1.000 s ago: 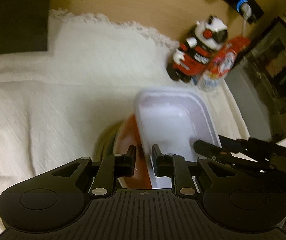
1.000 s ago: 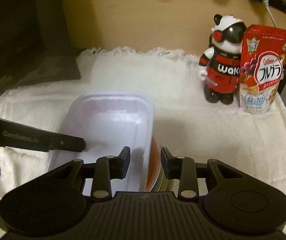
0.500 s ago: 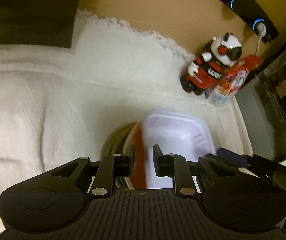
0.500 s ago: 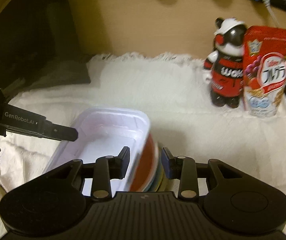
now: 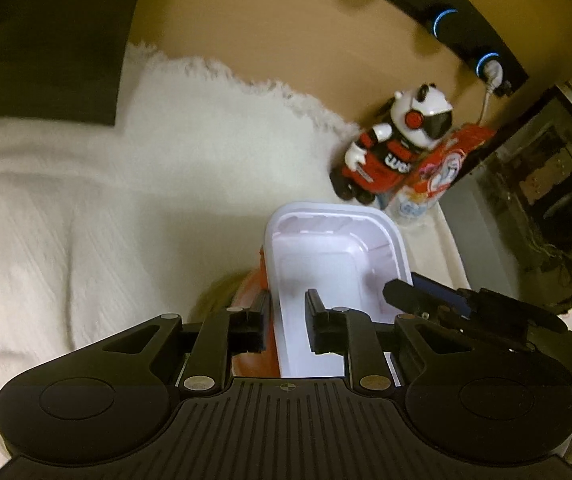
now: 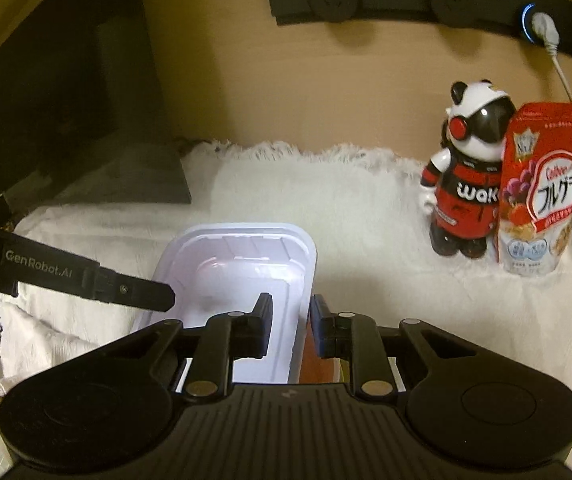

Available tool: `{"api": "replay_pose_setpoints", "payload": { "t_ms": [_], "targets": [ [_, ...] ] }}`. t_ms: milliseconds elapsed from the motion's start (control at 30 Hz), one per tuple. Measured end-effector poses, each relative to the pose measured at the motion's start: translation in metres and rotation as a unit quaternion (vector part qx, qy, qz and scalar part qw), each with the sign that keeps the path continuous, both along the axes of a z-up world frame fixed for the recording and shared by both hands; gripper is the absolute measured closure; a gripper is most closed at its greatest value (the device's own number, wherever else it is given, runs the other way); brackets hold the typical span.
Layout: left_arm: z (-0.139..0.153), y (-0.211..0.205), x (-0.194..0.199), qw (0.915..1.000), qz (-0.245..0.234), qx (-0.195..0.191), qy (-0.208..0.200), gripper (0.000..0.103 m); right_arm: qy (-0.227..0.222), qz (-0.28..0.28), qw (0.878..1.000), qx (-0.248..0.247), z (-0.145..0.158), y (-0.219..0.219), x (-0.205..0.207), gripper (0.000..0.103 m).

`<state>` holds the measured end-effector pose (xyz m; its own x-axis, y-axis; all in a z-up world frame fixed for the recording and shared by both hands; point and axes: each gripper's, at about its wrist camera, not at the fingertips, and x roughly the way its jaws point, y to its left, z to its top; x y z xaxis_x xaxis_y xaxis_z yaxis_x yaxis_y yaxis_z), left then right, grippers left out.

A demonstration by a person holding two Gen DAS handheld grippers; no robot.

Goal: Organize plates and bowls
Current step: 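Carry the tray over the white bowl on the stack with both tools, then lower the tray onto the white bowl and open both tools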

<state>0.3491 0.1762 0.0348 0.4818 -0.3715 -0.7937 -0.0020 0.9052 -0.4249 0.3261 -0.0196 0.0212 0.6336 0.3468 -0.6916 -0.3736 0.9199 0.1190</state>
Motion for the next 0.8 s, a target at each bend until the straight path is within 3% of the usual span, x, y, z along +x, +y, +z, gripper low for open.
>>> {"api": "replay_pose_setpoints", "payload": {
  "t_ms": [200,467,800],
  "targets": [
    [-0.023,0.000,0.017,0.9994,-0.010,-0.001,0.035,0.084,0.025,-0.011,1.000,-0.002,-0.020,0.006,0.017,0.083],
    [-0.027,0.004,0.017,0.9988,-0.016,-0.004,0.045,0.083,0.028,-0.010,1.000,0.004,-0.024,0.006,0.014,0.082],
    [-0.013,0.009,0.008,0.9997,0.009,-0.010,0.020,0.083,0.009,-0.030,0.999,0.014,-0.017,-0.010,0.006,0.081]
  ]
}}
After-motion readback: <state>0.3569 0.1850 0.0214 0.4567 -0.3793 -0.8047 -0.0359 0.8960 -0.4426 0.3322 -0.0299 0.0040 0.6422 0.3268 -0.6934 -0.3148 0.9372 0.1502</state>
